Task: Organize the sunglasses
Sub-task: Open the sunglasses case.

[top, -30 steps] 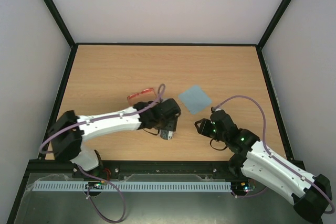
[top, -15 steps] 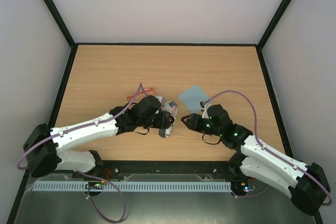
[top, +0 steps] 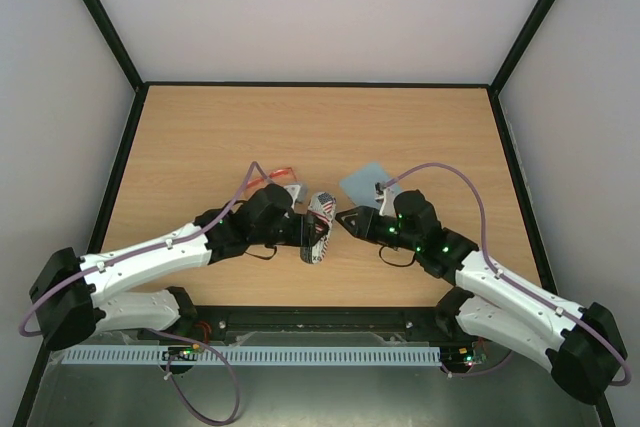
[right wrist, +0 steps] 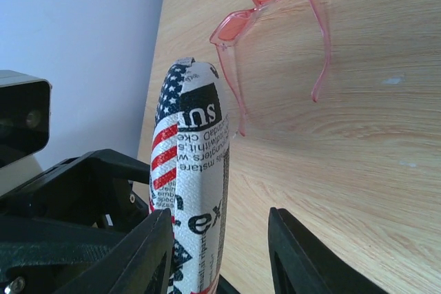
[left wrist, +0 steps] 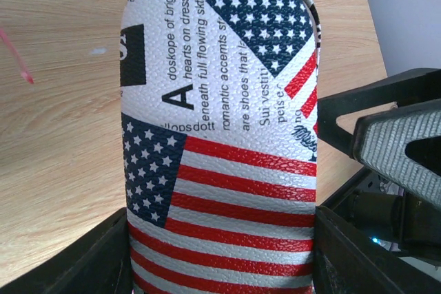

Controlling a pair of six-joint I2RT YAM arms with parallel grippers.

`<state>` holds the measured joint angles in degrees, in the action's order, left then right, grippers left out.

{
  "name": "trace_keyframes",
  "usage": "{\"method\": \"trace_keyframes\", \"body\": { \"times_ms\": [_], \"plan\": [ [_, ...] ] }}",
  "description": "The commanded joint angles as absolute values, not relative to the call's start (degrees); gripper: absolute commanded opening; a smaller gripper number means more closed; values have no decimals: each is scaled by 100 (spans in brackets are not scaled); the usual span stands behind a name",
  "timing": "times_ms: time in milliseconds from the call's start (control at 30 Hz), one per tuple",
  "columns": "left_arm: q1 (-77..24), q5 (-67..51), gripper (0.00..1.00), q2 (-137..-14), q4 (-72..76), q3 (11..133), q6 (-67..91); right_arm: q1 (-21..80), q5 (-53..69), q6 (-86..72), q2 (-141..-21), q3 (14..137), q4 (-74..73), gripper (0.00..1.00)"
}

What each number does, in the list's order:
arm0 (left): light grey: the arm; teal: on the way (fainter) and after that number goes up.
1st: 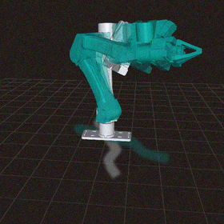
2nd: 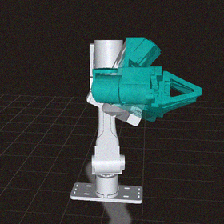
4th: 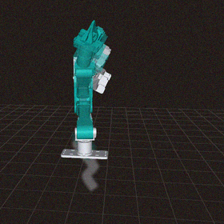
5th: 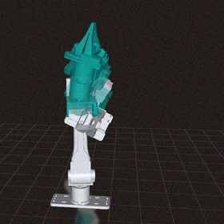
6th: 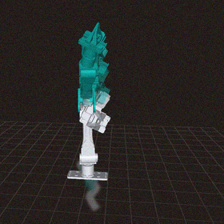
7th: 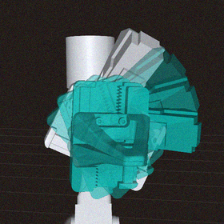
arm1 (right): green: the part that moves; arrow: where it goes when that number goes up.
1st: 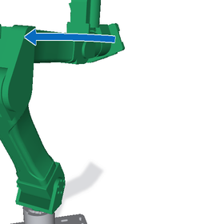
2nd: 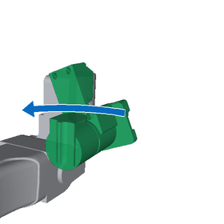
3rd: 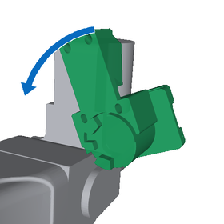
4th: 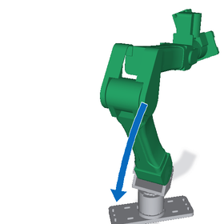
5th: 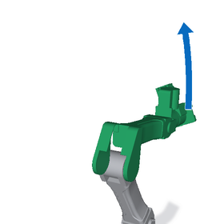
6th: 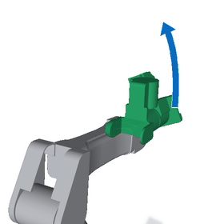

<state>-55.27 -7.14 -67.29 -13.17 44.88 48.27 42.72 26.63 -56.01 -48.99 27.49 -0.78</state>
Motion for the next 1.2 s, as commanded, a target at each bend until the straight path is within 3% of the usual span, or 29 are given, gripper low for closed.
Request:
{"method": "trace_keyframes", "body": {
  "times_ms": [0,767,1167],
  "plan": [
    [-5441,-765,55,-6534,-1153,4419,4852,4250,2801,-5669,-4812,2912,79,40],
    [-5397,-887,55,-6602,-1011,4367,4860,4616,2832,-5486,-5590,3228,202,39],
    [-5288,-931,54,-6396,-1098,4378,4825,4684,2505,-5476,-5937,3076,-99,30]
  ]
}}
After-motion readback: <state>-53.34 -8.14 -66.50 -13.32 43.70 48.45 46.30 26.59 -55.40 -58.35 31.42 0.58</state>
